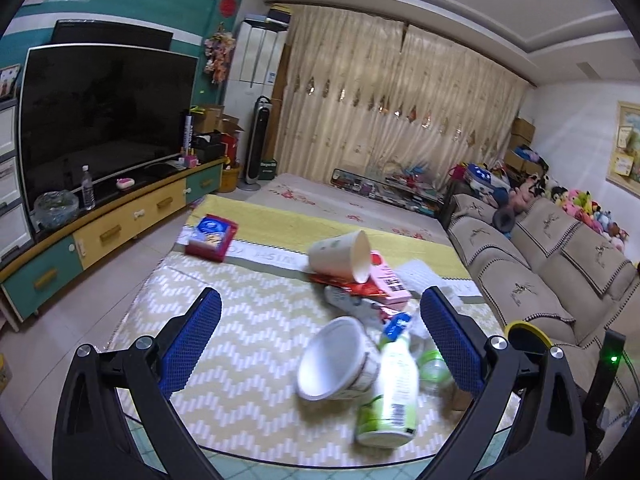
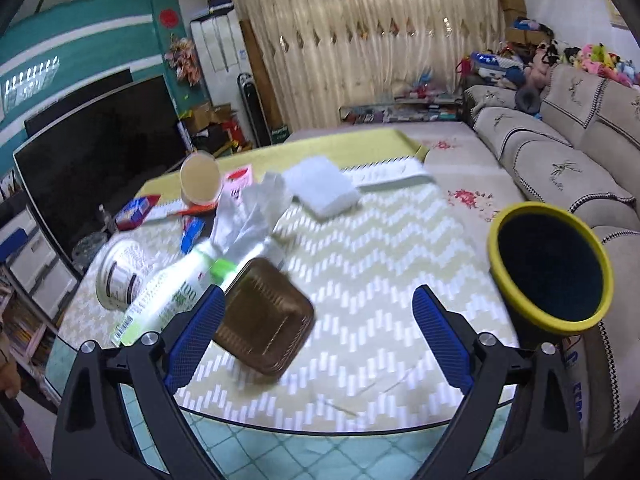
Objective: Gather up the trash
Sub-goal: 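Return the right gripper to the table and grasp the brown plastic tray, then carry the brown tray to the yellow bin and open the right gripper, then reach the left gripper to the white tub and grasp its rim, then carry the white tub to the yellow bin and open the left gripper, then move both tools back toward the table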
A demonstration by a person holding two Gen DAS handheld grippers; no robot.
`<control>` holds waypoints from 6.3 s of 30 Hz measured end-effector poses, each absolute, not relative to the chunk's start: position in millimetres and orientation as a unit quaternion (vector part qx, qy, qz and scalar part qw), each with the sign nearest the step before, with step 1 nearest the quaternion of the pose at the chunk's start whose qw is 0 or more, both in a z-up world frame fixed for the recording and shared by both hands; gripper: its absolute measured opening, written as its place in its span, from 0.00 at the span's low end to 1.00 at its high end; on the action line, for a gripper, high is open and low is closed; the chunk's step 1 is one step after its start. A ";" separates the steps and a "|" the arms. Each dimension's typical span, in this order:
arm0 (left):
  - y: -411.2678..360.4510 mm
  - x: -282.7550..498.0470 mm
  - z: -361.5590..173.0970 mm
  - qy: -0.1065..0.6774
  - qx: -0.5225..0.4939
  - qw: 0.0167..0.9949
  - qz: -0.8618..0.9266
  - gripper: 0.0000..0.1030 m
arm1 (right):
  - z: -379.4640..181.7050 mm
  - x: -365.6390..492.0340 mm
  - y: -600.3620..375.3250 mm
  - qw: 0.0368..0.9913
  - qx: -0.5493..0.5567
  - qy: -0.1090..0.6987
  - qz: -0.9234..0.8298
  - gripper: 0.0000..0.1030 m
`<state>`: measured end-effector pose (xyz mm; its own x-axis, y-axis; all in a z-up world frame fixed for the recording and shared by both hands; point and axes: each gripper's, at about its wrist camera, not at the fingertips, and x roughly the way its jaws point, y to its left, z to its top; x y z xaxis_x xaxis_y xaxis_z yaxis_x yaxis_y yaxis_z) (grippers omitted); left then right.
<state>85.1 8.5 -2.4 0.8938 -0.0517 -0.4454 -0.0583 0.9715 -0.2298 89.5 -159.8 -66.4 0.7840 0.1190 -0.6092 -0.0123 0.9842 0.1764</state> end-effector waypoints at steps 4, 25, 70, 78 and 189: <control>21.8 82.0 -11.4 0.235 -0.131 0.963 0.001 0.95 | -73.7 90.3 -129.4 0.940 0.064 0.330 0.059 0.86; 6.1 87.7 -38.0 0.258 -0.113 0.959 -0.023 0.95 | -74.7 95.1 -122.5 0.927 0.087 0.352 0.097 0.07; -38.6 129.3 -55.0 0.291 -0.079 0.953 -0.036 0.95 | -83.9 142.0 -322.7 0.927 0.117 0.316 -0.162 0.30; -26.0 134.2 -67.9 0.312 -0.089 0.945 -0.047 0.92 | -82.3 135.8 -257.5 0.948 0.057 0.282 -0.137 0.34; -72.5 108.3 14.0 0.219 -0.051 0.967 -0.121 0.95 | -66.0 65.7 -247.2 0.945 0.043 0.275 -0.172 0.69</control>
<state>108.3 -72.5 14.0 0.8747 -0.2565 -0.4113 0.2115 0.9654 -0.1524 65.7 -247.2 -66.0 0.7894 -0.3009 -0.5351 0.3480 0.9374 -0.0138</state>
